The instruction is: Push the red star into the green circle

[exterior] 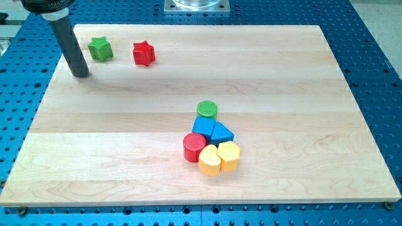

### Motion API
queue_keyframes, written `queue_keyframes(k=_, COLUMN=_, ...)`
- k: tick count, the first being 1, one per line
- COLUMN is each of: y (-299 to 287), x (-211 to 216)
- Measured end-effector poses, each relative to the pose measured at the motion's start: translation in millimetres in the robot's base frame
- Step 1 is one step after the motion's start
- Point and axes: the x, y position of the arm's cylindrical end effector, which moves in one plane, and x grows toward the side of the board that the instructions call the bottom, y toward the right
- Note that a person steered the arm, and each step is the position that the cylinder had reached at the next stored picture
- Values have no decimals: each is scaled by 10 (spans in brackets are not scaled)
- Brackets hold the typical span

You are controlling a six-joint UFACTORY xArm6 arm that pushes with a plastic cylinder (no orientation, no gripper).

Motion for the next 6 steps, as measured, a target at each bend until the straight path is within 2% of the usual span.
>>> queue_keyframes(k=1, y=52, x=-19)
queue_keyframes(k=2, y=-163, x=-703)
queue_keyframes(k=3, y=318, x=-1003)
queue_keyframes(k=4, y=1267, x=-551)
queue_keyframes(k=6, y=2473, x=-248)
